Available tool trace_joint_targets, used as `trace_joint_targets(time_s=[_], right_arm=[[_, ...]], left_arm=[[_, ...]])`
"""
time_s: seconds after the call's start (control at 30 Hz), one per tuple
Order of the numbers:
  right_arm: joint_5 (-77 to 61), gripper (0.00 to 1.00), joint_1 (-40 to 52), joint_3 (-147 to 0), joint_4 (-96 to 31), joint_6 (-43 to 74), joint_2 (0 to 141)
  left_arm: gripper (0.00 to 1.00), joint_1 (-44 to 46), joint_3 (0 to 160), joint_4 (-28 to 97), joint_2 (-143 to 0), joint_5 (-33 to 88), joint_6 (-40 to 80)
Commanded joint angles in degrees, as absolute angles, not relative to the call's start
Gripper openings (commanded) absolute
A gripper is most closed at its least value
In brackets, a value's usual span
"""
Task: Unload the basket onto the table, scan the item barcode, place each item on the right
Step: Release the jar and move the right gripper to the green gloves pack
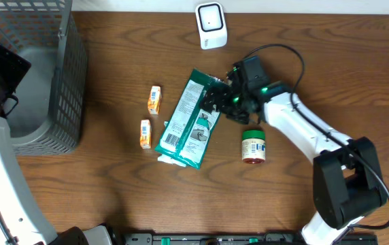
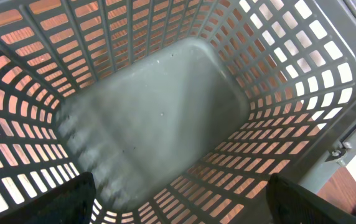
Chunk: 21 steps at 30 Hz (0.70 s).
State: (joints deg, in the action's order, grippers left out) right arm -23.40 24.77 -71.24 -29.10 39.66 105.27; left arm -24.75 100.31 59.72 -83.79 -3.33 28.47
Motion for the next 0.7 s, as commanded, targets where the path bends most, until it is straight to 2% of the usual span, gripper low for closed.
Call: trace_joint_targets(time_s=[0.0, 0.2, 0.67], right_arm=[[-16.34, 0.95, 28.32, -70.24, -27.83, 44.12, 105.14], [-8.78, 0.95, 32.32, -70.06, -27.53, 49.95, 105.14], [-8.43, 0.88, 35.14, -61.91, -19.62, 59.40, 105.14]], left_arm=[[0.88, -24.95, 100.51, 59.68, -83.90, -3.62, 28.10], [0.88, -24.95, 100.51, 59.68, -83.90, -3.62, 28.10], [0.88, -24.95, 100.51, 59.68, -83.90, -3.62, 28.10]])
